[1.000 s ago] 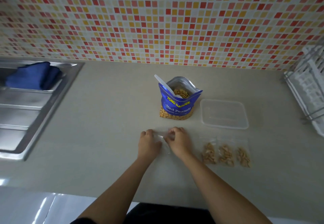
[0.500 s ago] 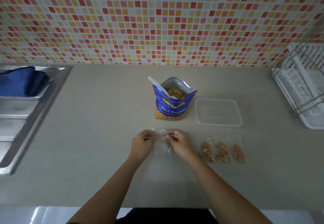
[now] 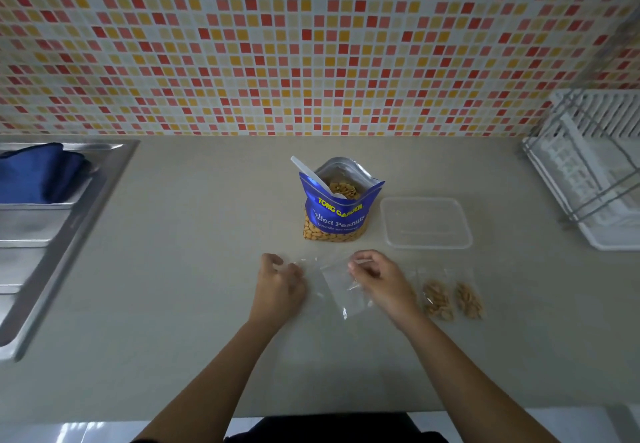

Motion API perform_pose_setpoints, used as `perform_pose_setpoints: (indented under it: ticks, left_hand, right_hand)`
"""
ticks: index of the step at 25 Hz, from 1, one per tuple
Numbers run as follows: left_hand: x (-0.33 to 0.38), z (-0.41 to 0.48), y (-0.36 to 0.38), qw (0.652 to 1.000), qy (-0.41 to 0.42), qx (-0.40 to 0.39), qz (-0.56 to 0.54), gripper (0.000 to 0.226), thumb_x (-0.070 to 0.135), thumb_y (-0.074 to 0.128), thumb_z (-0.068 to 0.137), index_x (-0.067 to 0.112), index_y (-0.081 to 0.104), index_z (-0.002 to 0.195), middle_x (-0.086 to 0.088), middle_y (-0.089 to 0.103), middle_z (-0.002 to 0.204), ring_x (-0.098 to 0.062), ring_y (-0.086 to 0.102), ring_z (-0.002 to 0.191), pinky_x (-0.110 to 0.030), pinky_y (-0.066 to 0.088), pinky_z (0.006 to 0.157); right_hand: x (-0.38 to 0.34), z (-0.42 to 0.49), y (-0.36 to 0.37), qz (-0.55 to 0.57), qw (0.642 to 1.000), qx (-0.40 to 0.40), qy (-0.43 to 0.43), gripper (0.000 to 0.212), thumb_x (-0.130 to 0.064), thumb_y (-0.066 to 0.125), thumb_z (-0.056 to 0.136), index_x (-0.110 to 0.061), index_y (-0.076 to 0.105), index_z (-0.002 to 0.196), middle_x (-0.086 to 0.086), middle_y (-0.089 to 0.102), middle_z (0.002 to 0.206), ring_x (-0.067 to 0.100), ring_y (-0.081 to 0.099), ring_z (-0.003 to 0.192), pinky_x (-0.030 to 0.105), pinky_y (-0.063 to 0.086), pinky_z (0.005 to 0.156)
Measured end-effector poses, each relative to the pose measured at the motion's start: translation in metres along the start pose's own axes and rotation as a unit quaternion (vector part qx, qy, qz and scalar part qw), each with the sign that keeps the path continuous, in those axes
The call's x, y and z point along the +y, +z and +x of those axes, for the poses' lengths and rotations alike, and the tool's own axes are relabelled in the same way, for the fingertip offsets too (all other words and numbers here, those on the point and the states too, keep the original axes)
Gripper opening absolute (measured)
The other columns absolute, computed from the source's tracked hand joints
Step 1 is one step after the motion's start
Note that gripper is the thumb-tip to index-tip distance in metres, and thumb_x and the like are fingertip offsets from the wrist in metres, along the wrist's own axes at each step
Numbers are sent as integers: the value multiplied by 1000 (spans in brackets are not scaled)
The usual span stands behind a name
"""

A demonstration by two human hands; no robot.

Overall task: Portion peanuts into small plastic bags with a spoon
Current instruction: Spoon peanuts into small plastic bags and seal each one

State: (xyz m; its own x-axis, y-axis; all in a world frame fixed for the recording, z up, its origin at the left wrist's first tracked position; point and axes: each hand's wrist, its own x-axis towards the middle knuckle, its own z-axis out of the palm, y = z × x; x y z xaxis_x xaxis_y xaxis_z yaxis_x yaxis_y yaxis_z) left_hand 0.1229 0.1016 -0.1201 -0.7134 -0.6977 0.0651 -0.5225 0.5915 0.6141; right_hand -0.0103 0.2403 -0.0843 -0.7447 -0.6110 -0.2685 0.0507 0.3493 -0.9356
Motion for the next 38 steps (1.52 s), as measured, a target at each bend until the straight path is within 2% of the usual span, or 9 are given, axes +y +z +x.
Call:
perform_pose_setpoints:
  ticks: [3, 7, 13, 19, 26, 29, 33, 36, 38]
  left_hand:
    - [20, 10, -20, 995, -13, 33, -98, 5, 11, 65, 80, 12, 69, 80, -11, 54, 101, -14, 55, 70, -24, 45, 71]
    - [65, 28, -59, 904, -84, -177, -379, 11, 12, 59, 88, 12, 70, 92, -6, 63, 82, -8, 55, 69, -25, 46, 73]
    - [90, 43, -93, 907, -54, -176, -378, 22, -5, 56, 84, 11, 70, 92, -18, 63, 84, -22, 55, 75, -34, 48, 75]
    - [101, 58, -115, 930, -44, -146, -335, 18, -4, 58, 83, 0, 69, 97, -25, 67, 91, -22, 62, 72, -20, 56, 63]
    - [110, 64, -115, 929, -31, -121, -349, 23, -4, 59, 82, 15, 70, 85, -10, 67, 76, -12, 63, 66, -16, 53, 61]
    - [111, 69, -112, 932, -26, -118, -342, 23, -3, 59, 81, 17, 71, 85, -9, 69, 74, -17, 64, 70, -24, 56, 68]
    - [116, 77, -108, 933, -37, -107, -342, 21, -1, 57, 83, 14, 71, 86, -13, 66, 79, -21, 61, 73, -33, 53, 73]
    - [122, 81, -106, 929, -32, -129, -345, 19, -3, 57, 81, 9, 69, 91, -7, 64, 67, -21, 58, 67, -33, 52, 70]
    - [126, 83, -104, 927, -36, -130, -351, 20, -3, 58, 78, 8, 62, 95, -1, 62, 57, -20, 59, 65, -36, 53, 72]
  right_hand:
    - [-17, -4, -10, 11, 999, -13, -35, 18, -19, 69, 81, -30, 59, 91, -2, 72, 72, 11, 65, 72, 21, 50, 69]
    - [-43, -4, -14, -13, 996, -49, -79, 30, -19, 72, 78, -26, 58, 103, -6, 71, 71, -1, 60, 62, 11, 45, 63]
    - [-70, -4, -27, 3, 993, -55, -104, 44, -21, 77, 72, -32, 55, 108, -8, 70, 74, 1, 60, 69, 16, 47, 68]
    - [-85, -7, -52, 112, 985, -115, -60, 52, 2, 66, 78, -24, 49, 120, -2, 70, 72, 3, 64, 68, 16, 52, 64]
    - [-92, -2, -63, 96, 987, -87, -96, 46, -2, 66, 80, -21, 52, 120, -9, 68, 68, 2, 62, 66, 19, 52, 62]
    - [-94, 0, -61, 101, 987, -65, -104, 51, 1, 65, 75, -21, 51, 119, -7, 67, 89, 2, 61, 74, 17, 50, 65]
    - [-98, 0, -60, -172, 948, 33, -268, 70, -35, 66, 64, -30, 41, 129, -10, 40, 139, 0, 35, 128, 18, 30, 104]
    - [-104, 7, -50, -351, 864, 58, -357, 78, -57, 66, 68, -24, 41, 133, -5, 43, 141, 7, 36, 129, 27, 24, 109]
    - [-109, 14, -43, -373, 856, 57, -352, 82, -64, 66, 64, -23, 44, 132, -6, 50, 135, 10, 44, 122, 29, 30, 105]
